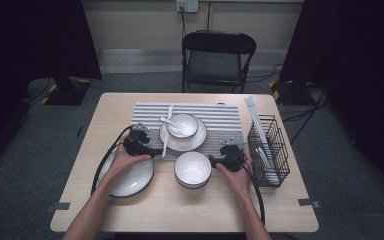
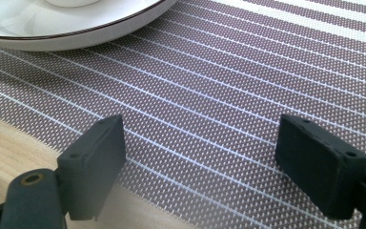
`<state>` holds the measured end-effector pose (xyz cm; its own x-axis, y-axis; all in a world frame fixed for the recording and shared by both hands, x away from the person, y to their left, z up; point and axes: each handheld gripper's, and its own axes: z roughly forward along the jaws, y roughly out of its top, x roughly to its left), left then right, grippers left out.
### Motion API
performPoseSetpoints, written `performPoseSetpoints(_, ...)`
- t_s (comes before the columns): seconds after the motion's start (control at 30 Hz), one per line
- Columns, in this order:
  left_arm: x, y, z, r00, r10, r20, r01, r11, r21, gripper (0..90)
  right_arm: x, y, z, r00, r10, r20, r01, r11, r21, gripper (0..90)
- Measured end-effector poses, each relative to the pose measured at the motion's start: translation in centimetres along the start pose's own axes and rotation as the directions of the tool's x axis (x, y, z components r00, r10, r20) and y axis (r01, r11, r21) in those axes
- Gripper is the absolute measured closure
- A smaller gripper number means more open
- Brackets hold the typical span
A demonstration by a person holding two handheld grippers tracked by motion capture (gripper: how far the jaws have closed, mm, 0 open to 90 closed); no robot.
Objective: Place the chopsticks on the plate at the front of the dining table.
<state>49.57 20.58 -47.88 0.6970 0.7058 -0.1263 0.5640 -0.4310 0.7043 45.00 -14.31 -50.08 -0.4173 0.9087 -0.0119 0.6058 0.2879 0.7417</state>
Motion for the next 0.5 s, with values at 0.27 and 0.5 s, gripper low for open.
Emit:
performPoseSetpoints(0.27, 0.07, -0.08, -0.01, 1.0, -0.007, 0.001, 0.007, 1.0, 0.006, 16.8, 0.03, -0.01, -0.01, 1.0, 0.001, 0.003, -0.001, 1.0, 0.0, 16.9)
performPoseSetpoints(0.5, -0.26, 0.03, 0.22, 1.0, 0.003, -0.004, -0.003, 1.0, 0.009, 16.8, 0.03, -0.01, -0.01, 1.0, 0.002, 0.002, -0.002, 1.0, 0.0, 16.9)
